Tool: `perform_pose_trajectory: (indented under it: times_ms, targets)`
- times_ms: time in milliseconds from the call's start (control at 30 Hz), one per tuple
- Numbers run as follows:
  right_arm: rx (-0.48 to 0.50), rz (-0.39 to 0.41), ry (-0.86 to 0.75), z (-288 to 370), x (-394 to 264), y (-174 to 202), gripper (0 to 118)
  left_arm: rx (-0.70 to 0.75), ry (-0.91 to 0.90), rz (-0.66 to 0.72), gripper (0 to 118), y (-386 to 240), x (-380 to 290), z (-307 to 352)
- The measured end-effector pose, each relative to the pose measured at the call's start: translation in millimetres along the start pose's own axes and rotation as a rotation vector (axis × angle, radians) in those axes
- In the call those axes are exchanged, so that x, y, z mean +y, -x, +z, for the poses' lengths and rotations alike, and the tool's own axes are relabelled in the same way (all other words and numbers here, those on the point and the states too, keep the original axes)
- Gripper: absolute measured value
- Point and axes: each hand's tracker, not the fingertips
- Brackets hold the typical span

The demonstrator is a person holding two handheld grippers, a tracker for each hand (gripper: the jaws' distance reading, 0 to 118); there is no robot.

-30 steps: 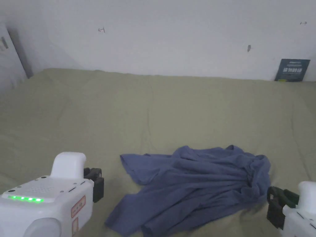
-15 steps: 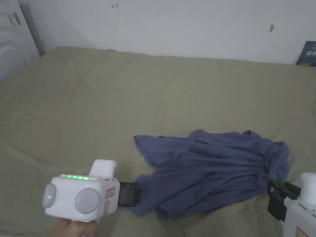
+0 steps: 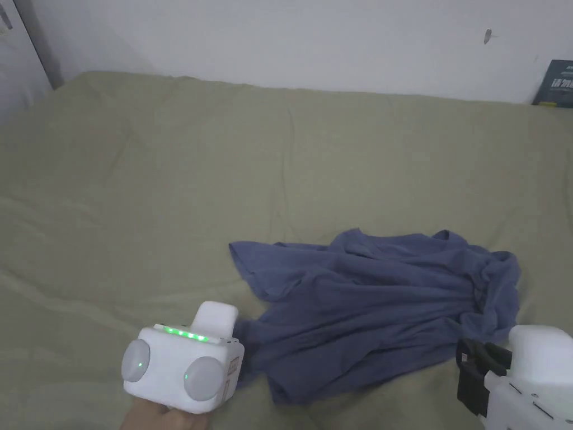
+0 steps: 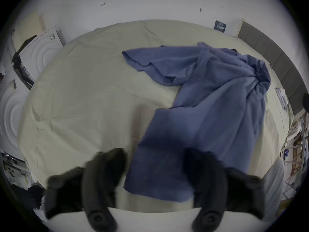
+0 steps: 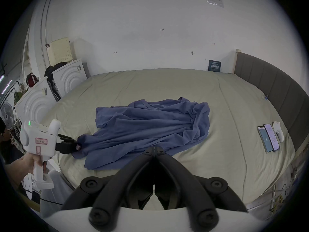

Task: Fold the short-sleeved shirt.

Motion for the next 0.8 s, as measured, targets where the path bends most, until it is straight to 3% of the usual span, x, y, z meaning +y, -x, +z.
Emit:
perform_pose_trajectory:
  times_ms: [100, 333, 700, 800]
  targets:
    - [0.024, 0.001, 0.01, -10, 9, 6, 0, -0.086, 0.033, 0.042, 1, 14, -6, -7]
    - [0.081, 0.118, 0.048, -75, 64, 38, 0, -0.146, 0.031, 0.057, 1, 29, -9, -16]
    - [0.103, 0.423, 0.119, -230, 166, 99, 0, -0.225, 0.036, 0.065, 1, 40, -10, -26]
    - [0.12, 0.445, 0.166, -266, 183, 110, 0, -0.235, 0.038, 0.065, 1, 41, -9, -28]
